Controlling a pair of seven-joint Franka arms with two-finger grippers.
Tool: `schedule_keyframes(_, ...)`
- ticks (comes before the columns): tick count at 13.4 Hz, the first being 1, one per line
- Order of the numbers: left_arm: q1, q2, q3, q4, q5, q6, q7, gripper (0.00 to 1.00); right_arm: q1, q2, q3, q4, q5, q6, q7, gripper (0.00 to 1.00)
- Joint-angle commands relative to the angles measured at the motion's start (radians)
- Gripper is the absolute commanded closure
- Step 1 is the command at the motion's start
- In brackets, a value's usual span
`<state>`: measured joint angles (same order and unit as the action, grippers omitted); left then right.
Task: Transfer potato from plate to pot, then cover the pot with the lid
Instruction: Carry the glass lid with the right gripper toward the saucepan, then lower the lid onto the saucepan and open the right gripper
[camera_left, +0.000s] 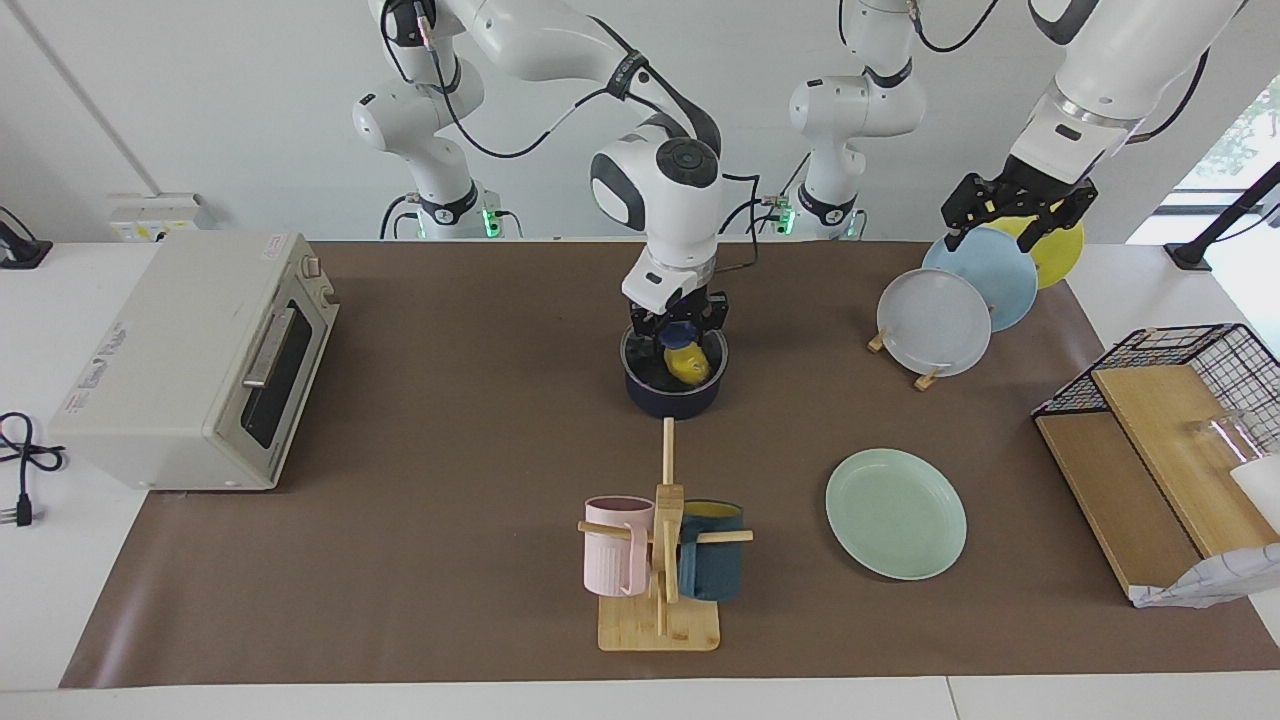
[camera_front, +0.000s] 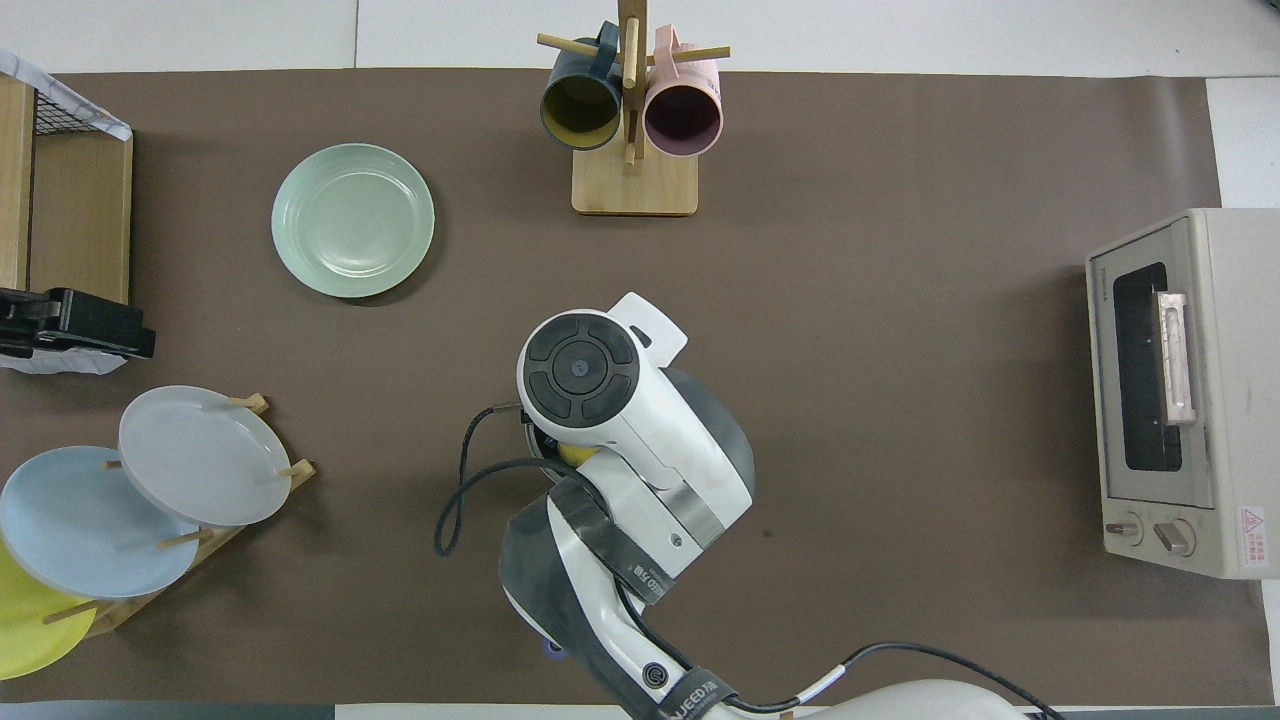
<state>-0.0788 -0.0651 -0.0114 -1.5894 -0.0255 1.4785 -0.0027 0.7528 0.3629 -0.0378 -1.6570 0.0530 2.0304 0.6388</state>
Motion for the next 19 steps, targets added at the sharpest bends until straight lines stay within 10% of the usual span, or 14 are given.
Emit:
schedule_keyframes(1, -0.015, -0.022, 0.008, -0.027, -0.004, 0.020, -0.005, 0.00, -0.009, -0.012, 0.007, -0.012, 0.007, -0.002, 0.016, 0.00)
schedule_keyframes(9, -0.013, -0.041, 0.010, -0.029, -0.004, 0.011, -0.003, 0.00, -0.144, -0.042, -0.002, 0.136, -0.001, -0.158, -0.082, 0.00)
schedule_keyframes(19, -0.009, -0.042, 0.010, -0.032, -0.004, 0.019, -0.005, 0.00, -0.529, -0.175, -0.005, 0.289, -0.113, -0.513, -0.640, 0.00)
